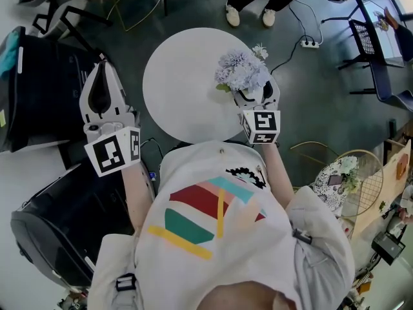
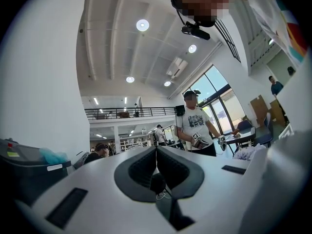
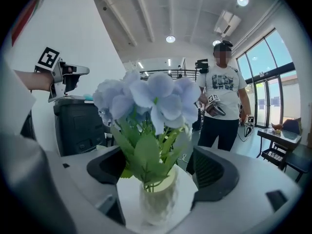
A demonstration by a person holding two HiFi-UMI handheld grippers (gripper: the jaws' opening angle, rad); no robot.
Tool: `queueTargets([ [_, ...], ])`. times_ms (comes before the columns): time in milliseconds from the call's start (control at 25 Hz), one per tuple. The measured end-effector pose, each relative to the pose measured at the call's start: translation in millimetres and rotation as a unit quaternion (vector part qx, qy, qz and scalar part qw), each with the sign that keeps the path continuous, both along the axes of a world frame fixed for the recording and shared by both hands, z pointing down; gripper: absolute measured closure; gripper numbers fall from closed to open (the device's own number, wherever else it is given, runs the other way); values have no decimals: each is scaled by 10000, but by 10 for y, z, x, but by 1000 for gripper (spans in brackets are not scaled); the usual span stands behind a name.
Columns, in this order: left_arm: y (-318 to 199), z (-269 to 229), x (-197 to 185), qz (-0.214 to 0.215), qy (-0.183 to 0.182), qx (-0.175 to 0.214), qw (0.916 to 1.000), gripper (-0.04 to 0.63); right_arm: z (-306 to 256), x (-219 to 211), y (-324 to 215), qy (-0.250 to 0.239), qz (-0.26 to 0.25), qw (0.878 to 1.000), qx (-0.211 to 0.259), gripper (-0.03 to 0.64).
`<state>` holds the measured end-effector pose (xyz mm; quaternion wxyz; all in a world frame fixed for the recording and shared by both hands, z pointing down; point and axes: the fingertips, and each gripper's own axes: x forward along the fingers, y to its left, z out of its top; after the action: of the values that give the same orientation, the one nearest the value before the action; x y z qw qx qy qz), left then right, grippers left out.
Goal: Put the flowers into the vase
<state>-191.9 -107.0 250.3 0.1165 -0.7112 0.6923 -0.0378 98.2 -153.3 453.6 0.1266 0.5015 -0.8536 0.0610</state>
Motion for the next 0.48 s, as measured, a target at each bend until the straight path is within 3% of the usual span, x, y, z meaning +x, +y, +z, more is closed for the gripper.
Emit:
queueTargets([
  [480,-57,41,72,178,27,-41,9998,588,187,133,258,-118,-62,9988,-474,206],
])
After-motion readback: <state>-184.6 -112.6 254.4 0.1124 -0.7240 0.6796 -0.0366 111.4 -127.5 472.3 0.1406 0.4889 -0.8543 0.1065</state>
